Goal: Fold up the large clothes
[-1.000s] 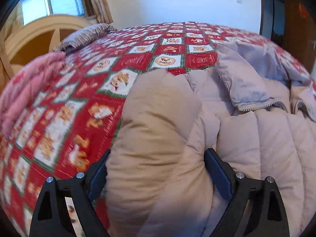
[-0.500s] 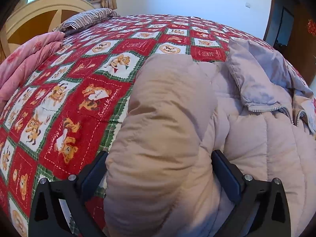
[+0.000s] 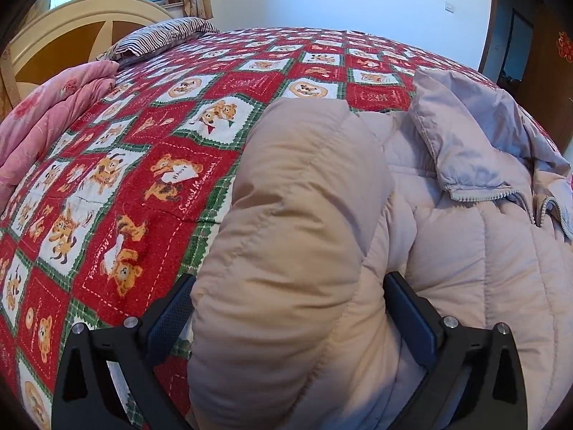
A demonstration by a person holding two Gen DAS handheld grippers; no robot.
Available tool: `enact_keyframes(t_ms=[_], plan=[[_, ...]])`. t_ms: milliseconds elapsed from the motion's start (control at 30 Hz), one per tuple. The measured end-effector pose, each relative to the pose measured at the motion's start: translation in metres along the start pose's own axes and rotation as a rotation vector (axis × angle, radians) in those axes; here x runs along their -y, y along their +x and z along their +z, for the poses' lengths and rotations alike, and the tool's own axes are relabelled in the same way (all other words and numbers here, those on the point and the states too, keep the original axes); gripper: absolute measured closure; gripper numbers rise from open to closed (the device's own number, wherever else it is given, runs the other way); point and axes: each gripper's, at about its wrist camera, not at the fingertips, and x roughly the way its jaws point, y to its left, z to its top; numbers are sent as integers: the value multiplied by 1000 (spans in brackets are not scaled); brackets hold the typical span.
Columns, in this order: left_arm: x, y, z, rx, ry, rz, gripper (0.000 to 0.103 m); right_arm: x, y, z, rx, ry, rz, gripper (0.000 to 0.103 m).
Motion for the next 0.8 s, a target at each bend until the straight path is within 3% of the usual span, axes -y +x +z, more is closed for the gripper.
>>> enact_keyframes(t_ms=[267, 333, 433, 500, 567, 700, 800], plan=[[-1, -3, 1, -1, -6, -2, 1, 0, 0, 0, -1, -2, -2, 68], [2, -15, 6, 9, 21, 44, 1, 0, -2, 2, -5, -5, 6, 68], [12, -46, 18, 92, 75, 53, 1, 13, -20, 11, 18, 10, 72, 67], [16, -63, 29, 141, 71, 49, 1, 26, -38, 24, 79, 14, 59, 60], [21, -68, 42, 167, 48, 42, 1, 40, -47, 41, 122, 28, 28, 59], [30, -41, 60, 139, 18, 107, 1, 77, -37, 73, 143, 85, -74, 59], [31, -3, 62, 70, 13, 174, 1, 103, -7, 87, 105, 98, -119, 59]])
